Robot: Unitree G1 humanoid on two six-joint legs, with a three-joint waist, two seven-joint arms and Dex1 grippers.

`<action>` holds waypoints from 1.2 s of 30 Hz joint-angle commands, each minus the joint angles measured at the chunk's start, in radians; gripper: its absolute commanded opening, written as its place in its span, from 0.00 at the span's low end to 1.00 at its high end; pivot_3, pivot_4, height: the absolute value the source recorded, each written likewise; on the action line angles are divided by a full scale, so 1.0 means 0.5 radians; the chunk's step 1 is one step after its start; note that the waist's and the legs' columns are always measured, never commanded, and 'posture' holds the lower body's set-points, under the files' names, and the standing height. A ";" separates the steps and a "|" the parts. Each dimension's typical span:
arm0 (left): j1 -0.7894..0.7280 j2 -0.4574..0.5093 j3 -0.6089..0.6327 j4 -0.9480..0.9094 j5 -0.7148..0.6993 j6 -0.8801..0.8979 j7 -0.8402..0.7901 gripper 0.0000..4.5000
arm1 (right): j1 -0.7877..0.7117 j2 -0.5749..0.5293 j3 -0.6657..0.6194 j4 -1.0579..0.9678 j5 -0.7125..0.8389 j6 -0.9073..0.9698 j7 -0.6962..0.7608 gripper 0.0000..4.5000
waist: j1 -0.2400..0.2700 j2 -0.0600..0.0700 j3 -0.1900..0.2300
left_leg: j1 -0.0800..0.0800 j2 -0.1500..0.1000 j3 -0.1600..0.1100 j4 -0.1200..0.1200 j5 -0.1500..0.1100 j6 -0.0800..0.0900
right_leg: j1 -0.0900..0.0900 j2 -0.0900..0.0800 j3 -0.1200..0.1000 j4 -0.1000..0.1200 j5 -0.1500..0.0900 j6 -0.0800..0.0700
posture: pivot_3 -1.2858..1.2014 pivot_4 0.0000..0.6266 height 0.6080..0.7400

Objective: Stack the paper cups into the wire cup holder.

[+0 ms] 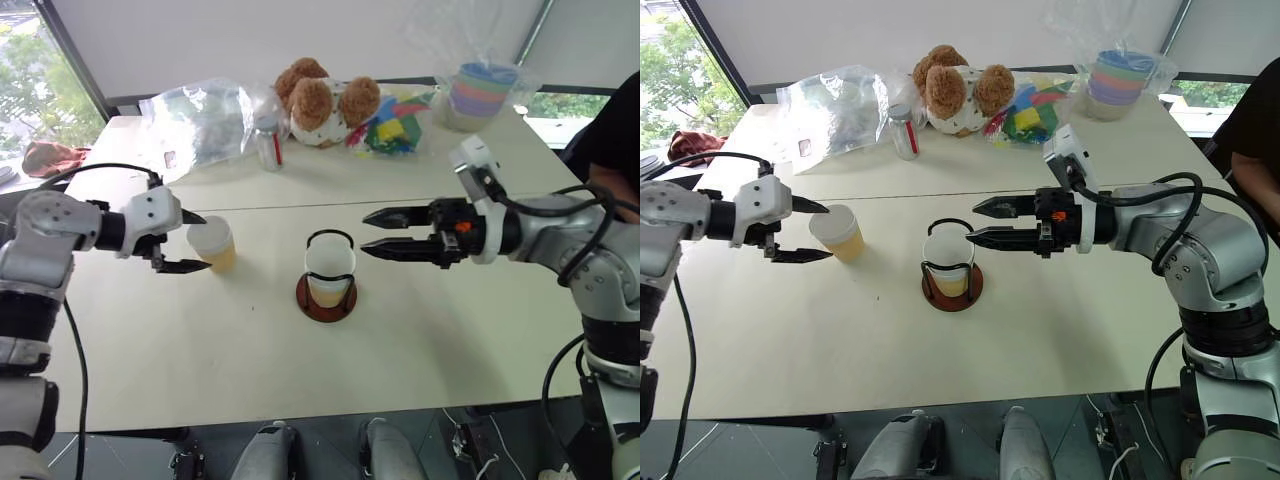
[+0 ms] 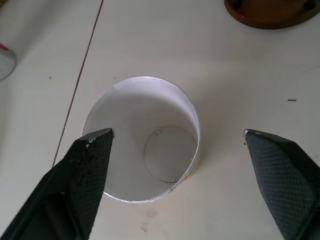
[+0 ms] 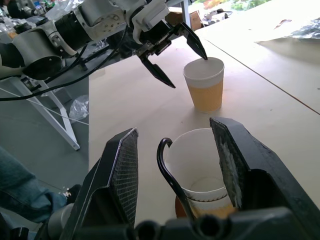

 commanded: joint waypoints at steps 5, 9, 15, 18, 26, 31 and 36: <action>-0.202 -0.069 -0.077 0.296 0.161 -0.266 -0.126 0.09 | 0.016 -0.045 -0.086 -0.022 -0.030 -0.032 -0.016 0.55 | 0.000 -0.001 0.000 | 0.000 0.000 0.000 0.001 0.000 0.000 | 0.000 0.000 0.000 0.000 0.000 0.000 | 0.52 0.24 1.00; -0.295 -0.109 -0.086 0.407 0.196 -0.321 -0.155 0.01 | 0.047 -0.049 -0.086 -0.035 -0.052 -0.021 -0.045 0.55 | 0.001 -0.001 0.000 | 0.000 0.000 0.000 0.001 0.000 0.001 | 0.000 0.000 -0.001 0.000 0.000 0.000 | 0.52 0.24 1.00; -0.789 -0.166 -0.122 0.266 0.040 -0.011 -0.438 0.01 | 0.268 -0.342 -0.046 -0.044 -0.292 -0.092 0.039 0.55 | 0.025 -0.006 0.003 | -0.002 0.000 0.000 0.006 -0.001 0.003 | 0.002 0.000 -0.001 0.001 0.000 0.002 | 0.52 0.24 1.00; -1.077 -0.210 -0.332 -0.028 -0.377 0.382 -0.490 0.01 | 0.343 -0.406 -0.112 -0.092 -0.266 -0.101 0.052 0.55 | 0.045 -0.009 0.004 | -0.028 0.001 -0.014 0.033 -0.006 0.010 | -0.002 0.004 -0.009 0.002 0.003 0.014 | 0.52 0.24 1.00; -1.271 -0.317 -0.706 -0.101 -0.821 0.499 -0.490 0.01 | 0.550 -0.428 -0.222 -0.258 -0.252 -0.036 -0.051 0.55 | 0.025 -0.001 0.000 | -0.014 -0.002 -0.003 0.037 -0.013 0.022 | 0.006 0.001 0.002 0.000 0.005 0.020 | 0.52 0.24 1.00; -1.301 -0.294 -0.940 -0.163 -1.001 0.465 -0.490 0.01 | 0.667 -0.397 -0.349 -0.352 -0.178 0.018 -0.134 0.55 | 0.023 0.000 0.000 | -0.014 -0.001 -0.003 0.037 -0.013 0.022 | 0.005 0.001 0.003 0.000 0.005 0.020 | 0.52 0.24 1.00; -1.321 -0.329 -1.086 -0.118 -1.018 0.337 -0.490 0.01 | 0.751 -0.371 -0.396 -0.421 -0.138 0.041 -0.215 0.55 | 0.040 -0.001 0.000 | -0.014 -0.001 -0.002 0.037 -0.013 0.022 | 0.005 0.001 0.004 0.000 0.005 0.020 | 0.52 0.24 1.00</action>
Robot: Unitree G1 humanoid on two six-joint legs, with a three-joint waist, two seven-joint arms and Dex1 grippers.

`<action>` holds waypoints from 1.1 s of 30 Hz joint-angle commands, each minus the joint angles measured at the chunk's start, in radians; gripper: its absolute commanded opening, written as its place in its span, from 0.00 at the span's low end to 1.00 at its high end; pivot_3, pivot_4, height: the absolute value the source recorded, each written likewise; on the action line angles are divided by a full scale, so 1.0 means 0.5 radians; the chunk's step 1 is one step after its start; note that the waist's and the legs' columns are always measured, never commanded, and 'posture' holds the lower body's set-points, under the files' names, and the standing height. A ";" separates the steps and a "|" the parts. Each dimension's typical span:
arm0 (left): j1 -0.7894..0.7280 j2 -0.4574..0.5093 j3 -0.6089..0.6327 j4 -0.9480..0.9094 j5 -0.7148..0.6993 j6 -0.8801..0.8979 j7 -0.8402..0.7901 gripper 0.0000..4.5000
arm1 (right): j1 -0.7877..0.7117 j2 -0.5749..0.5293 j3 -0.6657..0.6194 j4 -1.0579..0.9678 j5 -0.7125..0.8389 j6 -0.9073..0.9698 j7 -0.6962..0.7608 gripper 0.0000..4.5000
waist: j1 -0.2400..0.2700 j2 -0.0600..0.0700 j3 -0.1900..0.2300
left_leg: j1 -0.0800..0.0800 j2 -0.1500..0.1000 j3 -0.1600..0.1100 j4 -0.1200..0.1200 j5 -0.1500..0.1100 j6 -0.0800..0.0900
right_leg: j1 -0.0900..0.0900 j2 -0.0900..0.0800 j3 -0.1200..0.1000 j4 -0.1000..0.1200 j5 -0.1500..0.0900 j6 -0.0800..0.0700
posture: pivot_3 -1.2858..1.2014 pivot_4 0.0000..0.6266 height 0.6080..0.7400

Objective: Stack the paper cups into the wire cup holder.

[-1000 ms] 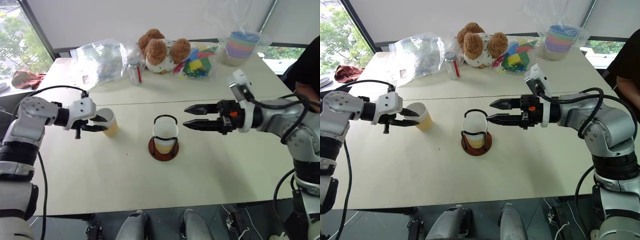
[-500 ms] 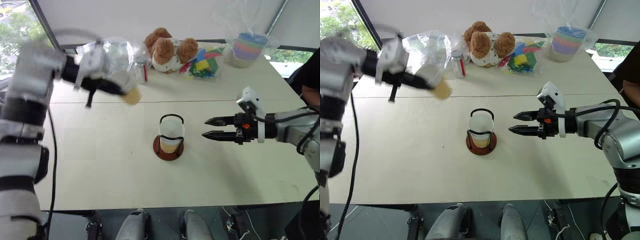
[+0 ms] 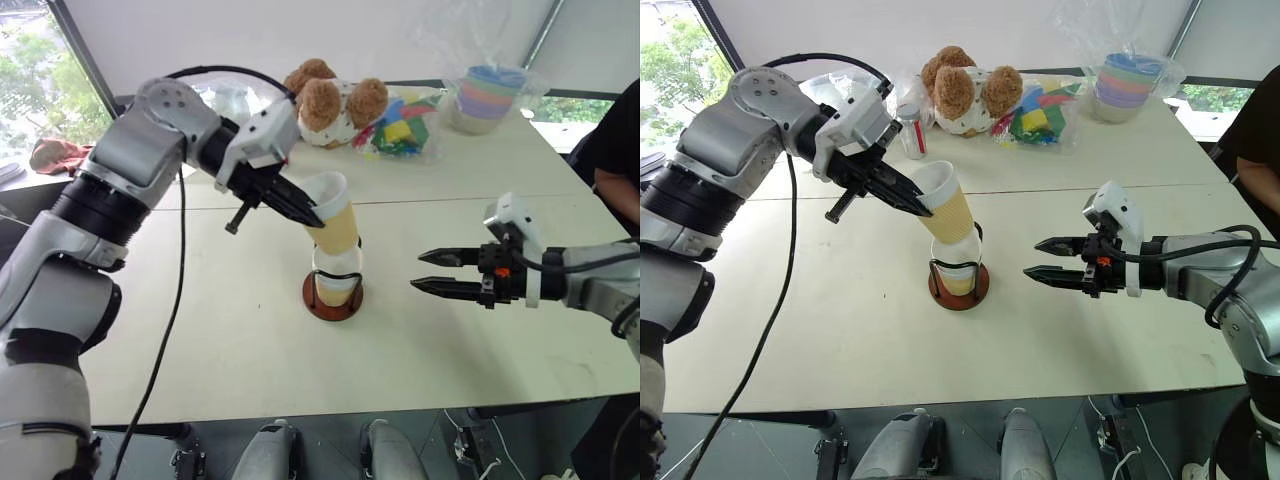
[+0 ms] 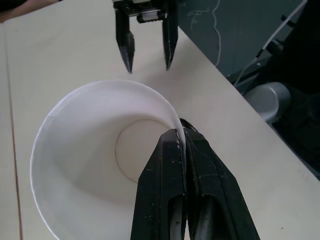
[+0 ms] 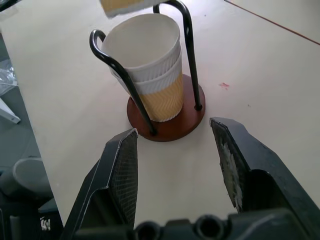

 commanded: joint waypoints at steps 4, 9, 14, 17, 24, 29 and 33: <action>-0.106 -0.035 -0.169 0.108 0.029 -0.249 -0.007 0.01 | 0.032 0.033 -0.075 -0.083 0.058 -0.010 -0.086 0.55 | 0.013 0.000 0.000 | 0.000 -0.001 0.001 0.000 0.000 0.000 | 0.001 0.000 0.000 -0.001 0.000 0.000 | 0.52 0.24 1.00; -0.129 -0.075 -0.248 0.162 -0.015 -0.304 -0.007 0.21 | 0.082 0.043 -0.054 -0.087 0.045 -0.036 -0.130 0.55 | 0.013 0.000 0.000 | 0.000 -0.001 0.000 0.001 0.000 0.001 | 0.001 0.000 0.000 -0.001 0.000 0.000 | 0.52 0.24 1.00; -0.161 -0.168 -0.160 0.268 0.033 -0.344 -0.007 0.76 | 0.083 0.056 -0.044 -0.080 0.052 -0.048 -0.150 0.55 | 0.011 0.000 0.000 | 0.000 -0.001 0.001 0.001 0.000 0.001 | 0.001 0.000 0.000 -0.002 0.000 0.000 | 0.52 0.24 1.00; -0.209 -0.237 0.005 0.402 0.083 -0.331 -0.007 0.88 | 0.089 0.077 -0.037 -0.062 0.041 -0.067 -0.159 0.55 | 0.012 -0.001 0.000 | -0.001 -0.001 0.001 0.001 0.000 0.001 | 0.001 0.000 -0.001 -0.002 0.000 0.000 | 0.52 0.24 1.00; 0.103 -0.089 0.622 0.371 0.257 -0.066 0.460 0.88 | 0.132 0.340 -0.053 0.122 -0.064 -0.255 -0.323 0.55 | -0.026 0.000 -0.001 | 0.002 0.000 0.002 -0.002 -0.001 0.002 | 0.001 0.001 0.000 -0.002 0.000 0.000 | 0.52 0.24 1.00; 0.774 -0.008 1.091 -0.114 0.203 0.378 1.117 0.88 | 0.135 0.509 0.066 0.358 -0.243 -0.432 -0.386 0.55 | -0.039 0.000 -0.001 | 0.010 0.000 0.003 -0.005 0.000 0.000 | 0.005 0.000 0.004 0.002 0.000 0.001 | 0.52 0.24 1.00; 1.747 -0.202 1.609 -0.969 0.147 0.642 1.914 0.88 | 0.001 0.778 0.110 0.770 -0.532 -0.844 -0.586 0.55 | -0.049 0.000 -0.002 | 0.013 0.000 0.004 -0.007 0.007 -0.014 | 0.003 -0.001 0.012 0.004 0.000 0.001 | 0.52 0.24 1.00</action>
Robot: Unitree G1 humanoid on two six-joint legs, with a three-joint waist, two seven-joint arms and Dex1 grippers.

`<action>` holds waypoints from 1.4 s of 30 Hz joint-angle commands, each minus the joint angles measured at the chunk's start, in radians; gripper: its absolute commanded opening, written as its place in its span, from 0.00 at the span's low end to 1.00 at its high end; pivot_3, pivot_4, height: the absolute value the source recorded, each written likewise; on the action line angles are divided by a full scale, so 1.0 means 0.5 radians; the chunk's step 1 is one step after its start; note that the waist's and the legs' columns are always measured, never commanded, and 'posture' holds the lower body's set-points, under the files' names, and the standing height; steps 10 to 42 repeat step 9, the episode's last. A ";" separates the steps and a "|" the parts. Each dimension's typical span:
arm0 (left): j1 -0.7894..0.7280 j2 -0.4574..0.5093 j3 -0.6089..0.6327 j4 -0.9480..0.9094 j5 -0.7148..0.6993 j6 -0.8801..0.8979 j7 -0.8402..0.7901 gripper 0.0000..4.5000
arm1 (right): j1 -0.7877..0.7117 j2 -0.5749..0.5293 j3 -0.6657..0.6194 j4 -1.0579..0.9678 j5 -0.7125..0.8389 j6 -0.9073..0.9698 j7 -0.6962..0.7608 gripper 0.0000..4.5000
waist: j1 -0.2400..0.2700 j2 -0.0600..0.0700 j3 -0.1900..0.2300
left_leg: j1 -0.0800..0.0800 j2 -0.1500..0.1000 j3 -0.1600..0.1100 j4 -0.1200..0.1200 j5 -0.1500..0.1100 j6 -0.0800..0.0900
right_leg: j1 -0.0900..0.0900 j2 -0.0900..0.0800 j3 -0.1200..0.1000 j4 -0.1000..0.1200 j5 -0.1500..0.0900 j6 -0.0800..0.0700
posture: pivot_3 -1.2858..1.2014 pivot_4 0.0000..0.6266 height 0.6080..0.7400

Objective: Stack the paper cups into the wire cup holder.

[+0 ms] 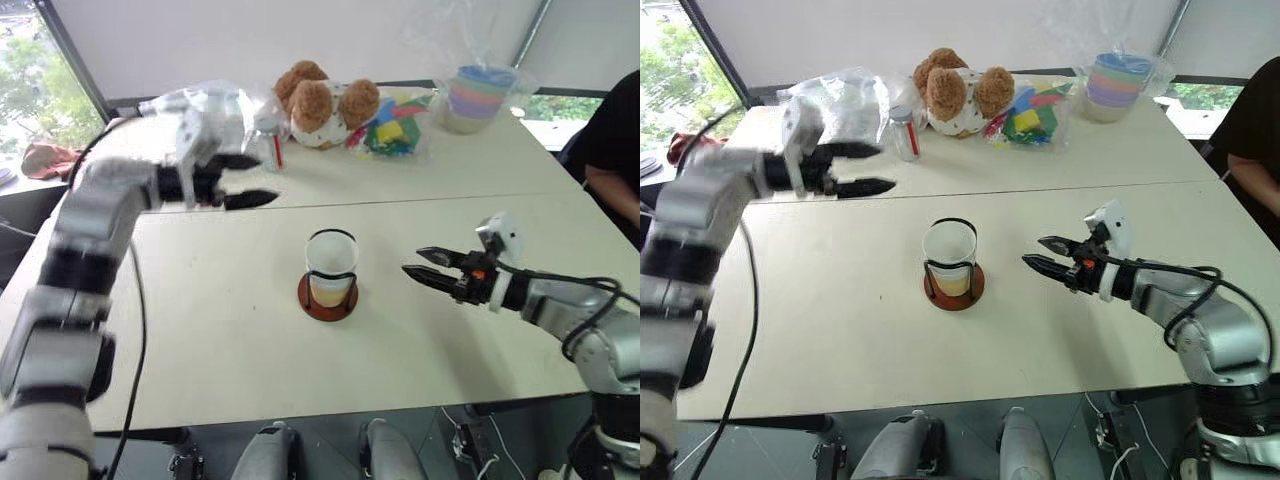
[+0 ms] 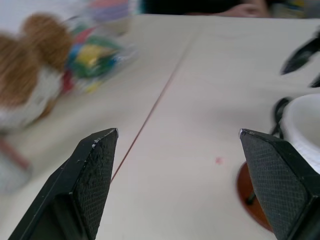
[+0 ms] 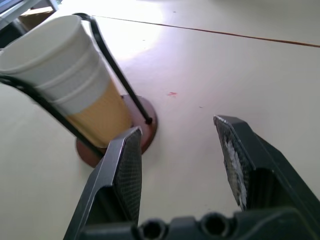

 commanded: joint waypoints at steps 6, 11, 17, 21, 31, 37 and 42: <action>0.979 -0.668 0.596 -1.199 -0.193 0.361 1.203 0.88 | -0.221 0.330 -0.047 0.580 -0.399 -0.722 -0.294 0.55 | 0.085 -0.004 0.000 | -0.002 -0.003 -0.003 0.000 0.004 -0.009 | -0.001 0.001 0.013 -0.003 0.001 -0.002 | 0.52 0.24 1.00; 1.221 -0.833 0.537 -1.335 -0.040 0.241 1.337 0.88 | -0.279 0.405 -0.042 0.742 -0.485 -0.890 -0.363 0.55 | 0.086 -0.001 -0.004 | 0.004 -0.005 -0.003 0.000 0.004 -0.010 | 0.006 0.001 0.016 -0.003 0.004 -0.005 | 0.52 0.24 1.00; 1.221 -0.833 0.537 -1.335 -0.040 0.241 1.337 0.88 | -0.279 0.405 -0.042 0.742 -0.485 -0.890 -0.363 0.55 | 0.086 -0.001 -0.004 | 0.004 -0.005 -0.003 0.000 0.004 -0.010 | 0.006 0.001 0.016 -0.003 0.004 -0.005 | 0.52 0.24 1.00; 1.221 -0.833 0.537 -1.335 -0.040 0.241 1.337 0.88 | -0.279 0.405 -0.042 0.742 -0.485 -0.890 -0.363 0.55 | 0.086 -0.001 -0.004 | 0.004 -0.005 -0.003 0.000 0.004 -0.010 | 0.006 0.001 0.016 -0.003 0.004 -0.005 | 0.52 0.24 1.00; 1.221 -0.833 0.537 -1.335 -0.040 0.241 1.337 0.88 | -0.279 0.405 -0.042 0.742 -0.485 -0.890 -0.363 0.55 | 0.086 -0.001 -0.004 | 0.004 -0.005 -0.003 0.000 0.004 -0.010 | 0.006 0.001 0.016 -0.003 0.004 -0.005 | 0.52 0.24 1.00; 1.221 -0.833 0.537 -1.335 -0.040 0.241 1.337 0.88 | -0.279 0.405 -0.042 0.742 -0.485 -0.890 -0.363 0.55 | 0.086 -0.001 -0.004 | 0.004 -0.005 -0.003 0.000 0.004 -0.010 | 0.006 0.001 0.016 -0.003 0.004 -0.005 | 0.52 0.24 1.00; 1.221 -0.833 0.537 -1.335 -0.040 0.241 1.337 0.88 | -0.279 0.405 -0.042 0.742 -0.485 -0.890 -0.363 0.55 | 0.086 -0.001 -0.004 | 0.004 -0.005 -0.003 0.000 0.004 -0.010 | 0.006 0.001 0.016 -0.003 0.004 -0.005 | 0.52 0.24 1.00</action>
